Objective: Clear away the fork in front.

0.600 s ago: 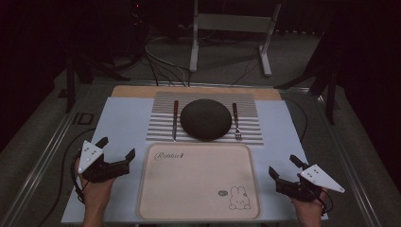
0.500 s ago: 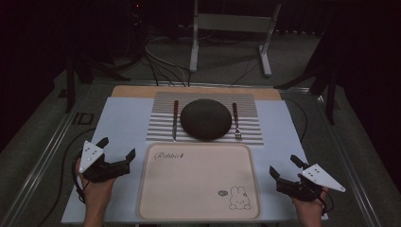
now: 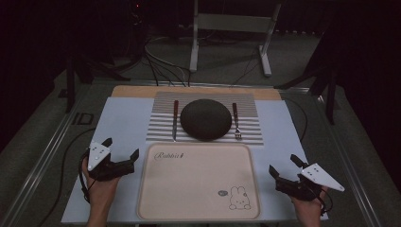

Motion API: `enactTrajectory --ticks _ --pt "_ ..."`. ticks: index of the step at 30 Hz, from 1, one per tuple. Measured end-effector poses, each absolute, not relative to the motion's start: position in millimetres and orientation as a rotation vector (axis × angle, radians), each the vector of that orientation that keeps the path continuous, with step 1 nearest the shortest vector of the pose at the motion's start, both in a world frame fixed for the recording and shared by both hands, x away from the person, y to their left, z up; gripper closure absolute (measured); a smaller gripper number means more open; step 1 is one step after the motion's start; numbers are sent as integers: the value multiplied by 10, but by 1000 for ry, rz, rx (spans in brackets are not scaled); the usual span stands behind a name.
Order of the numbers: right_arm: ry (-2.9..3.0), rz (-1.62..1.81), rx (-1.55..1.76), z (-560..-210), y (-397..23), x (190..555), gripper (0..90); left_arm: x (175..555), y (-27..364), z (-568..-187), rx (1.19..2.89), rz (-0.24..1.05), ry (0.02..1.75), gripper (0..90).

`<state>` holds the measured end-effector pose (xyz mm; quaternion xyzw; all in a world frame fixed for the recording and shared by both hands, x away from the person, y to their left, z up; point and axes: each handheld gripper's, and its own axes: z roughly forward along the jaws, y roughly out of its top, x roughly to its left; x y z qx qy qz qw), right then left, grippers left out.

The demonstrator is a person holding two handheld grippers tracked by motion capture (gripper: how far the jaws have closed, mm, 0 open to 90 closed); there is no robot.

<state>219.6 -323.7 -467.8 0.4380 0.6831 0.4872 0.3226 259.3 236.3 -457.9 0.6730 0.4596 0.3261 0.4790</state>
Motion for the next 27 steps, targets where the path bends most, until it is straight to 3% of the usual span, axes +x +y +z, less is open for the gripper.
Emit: enactTrajectory --ticks 27 --pt "1812 1220 1157 -4373 -3087 2413 112 2629 2460 -4631 1579 784 1191 0"
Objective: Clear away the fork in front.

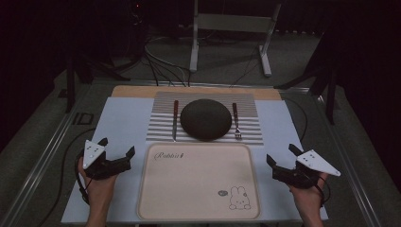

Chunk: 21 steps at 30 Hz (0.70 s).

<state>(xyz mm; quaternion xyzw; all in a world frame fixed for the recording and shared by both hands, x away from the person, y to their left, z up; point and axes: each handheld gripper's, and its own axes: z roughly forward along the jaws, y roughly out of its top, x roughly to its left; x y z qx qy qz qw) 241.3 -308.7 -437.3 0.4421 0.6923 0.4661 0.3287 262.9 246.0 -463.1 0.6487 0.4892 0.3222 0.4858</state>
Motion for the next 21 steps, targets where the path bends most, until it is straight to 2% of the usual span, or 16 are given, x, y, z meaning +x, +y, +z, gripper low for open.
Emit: enactTrajectory --ticks 21 --pt "1820 1207 1186 -4330 -2960 2672 111 2634 2433 -4647 1600 789 1190 0"
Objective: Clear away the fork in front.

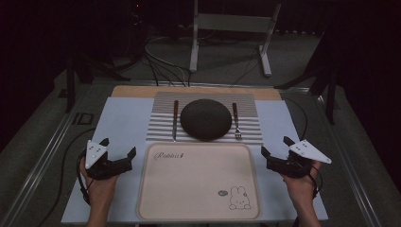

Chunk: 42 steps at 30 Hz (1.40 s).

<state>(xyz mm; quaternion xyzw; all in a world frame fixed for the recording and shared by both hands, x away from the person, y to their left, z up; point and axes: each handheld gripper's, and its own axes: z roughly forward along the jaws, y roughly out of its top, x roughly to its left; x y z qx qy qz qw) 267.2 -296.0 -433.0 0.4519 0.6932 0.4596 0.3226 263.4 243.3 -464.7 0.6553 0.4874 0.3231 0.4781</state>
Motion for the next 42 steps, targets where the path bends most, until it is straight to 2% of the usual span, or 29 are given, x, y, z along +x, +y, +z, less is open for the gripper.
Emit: enactTrajectory --ticks 42 --pt "1847 1182 1177 -4015 -2667 3284 111 2648 2426 -4658 1607 788 1194 0"
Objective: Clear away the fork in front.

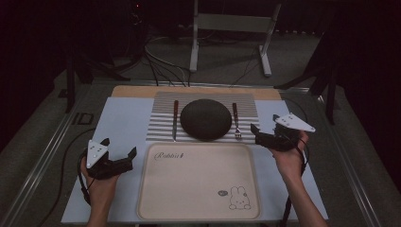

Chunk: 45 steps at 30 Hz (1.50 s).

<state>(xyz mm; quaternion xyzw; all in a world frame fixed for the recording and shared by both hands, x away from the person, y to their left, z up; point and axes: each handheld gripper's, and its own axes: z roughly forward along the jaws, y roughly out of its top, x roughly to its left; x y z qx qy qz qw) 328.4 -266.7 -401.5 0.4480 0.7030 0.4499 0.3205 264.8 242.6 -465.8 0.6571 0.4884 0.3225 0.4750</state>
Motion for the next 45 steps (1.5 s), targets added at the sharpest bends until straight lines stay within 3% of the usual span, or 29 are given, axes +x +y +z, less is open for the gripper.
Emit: enactTrajectory --ticks 45 --pt "1904 1058 1226 -3972 -2458 4010 111 2643 2438 -4659 1595 791 1200 0"
